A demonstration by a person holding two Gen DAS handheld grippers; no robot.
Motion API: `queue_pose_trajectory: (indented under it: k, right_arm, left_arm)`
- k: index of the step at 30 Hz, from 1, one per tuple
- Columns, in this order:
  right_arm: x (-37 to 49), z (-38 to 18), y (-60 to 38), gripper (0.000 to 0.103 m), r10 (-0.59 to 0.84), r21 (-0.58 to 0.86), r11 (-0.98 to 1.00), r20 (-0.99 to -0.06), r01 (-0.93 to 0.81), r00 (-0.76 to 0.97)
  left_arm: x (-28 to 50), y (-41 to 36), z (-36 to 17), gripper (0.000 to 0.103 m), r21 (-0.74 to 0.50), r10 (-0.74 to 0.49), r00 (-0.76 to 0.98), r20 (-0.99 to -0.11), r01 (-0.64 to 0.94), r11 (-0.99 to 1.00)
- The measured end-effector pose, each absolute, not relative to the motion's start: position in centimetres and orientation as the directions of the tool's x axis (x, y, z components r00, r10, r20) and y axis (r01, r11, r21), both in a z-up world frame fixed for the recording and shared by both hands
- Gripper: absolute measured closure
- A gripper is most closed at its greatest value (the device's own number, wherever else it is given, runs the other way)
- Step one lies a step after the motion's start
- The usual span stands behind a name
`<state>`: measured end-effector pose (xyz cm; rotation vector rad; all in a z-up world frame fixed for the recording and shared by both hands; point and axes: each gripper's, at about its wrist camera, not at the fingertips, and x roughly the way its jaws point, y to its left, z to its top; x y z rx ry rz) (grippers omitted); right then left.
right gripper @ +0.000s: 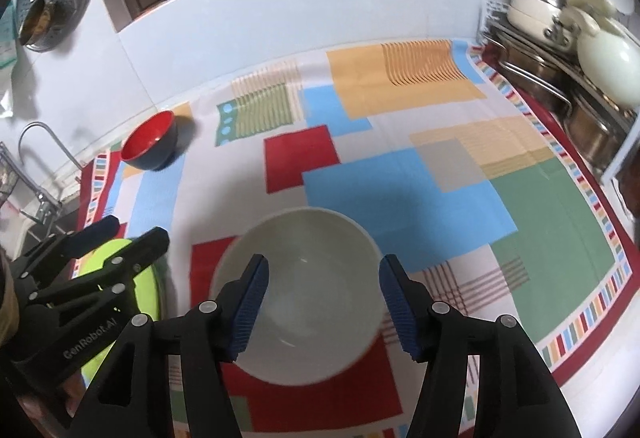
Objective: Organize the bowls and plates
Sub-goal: 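Open both tools and withdraw from the nested bowls, then move both tools toward the red bowl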
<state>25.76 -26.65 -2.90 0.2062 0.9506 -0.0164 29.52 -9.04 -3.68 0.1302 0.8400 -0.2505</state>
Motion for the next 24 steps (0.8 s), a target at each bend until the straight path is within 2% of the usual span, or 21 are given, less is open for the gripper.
queue_pose_trajectory:
  k: [4,14,17,24]
  right_arm:
    - [27.2,-1.9,-24.9,0.043,0.126,0.197,0.979,-0.78,0.049,0.613]
    - [31.4,0.4,-19.4,0.032,0.224,0.223,0.971,-0.718,-0.087,0.659]
    - [32.6,1.0,-17.6,0.028,0.241,0.212,0.969,-0.709,-0.126,0.662]
    - [36.4,2.6,-13.4,0.028,0.261,0.154,0.963,-0.731,-0.221,0.631]
  left_arm:
    - [29.8,-6.9,-2.5,0.025,0.021,-0.145,0.675,-0.724,0.231,0.973]
    - [31.6,-1.1,0.1,0.016,0.069,-0.033,0.74,-0.672,0.106,0.992]
    - [32.6,0.6,0.5,0.014,0.069,-0.01,0.742,-0.67,0.075,0.995]
    - [35.0,4.0,1.4,0.014,0.098,0.046,0.746,-0.664,0.025,0.995]
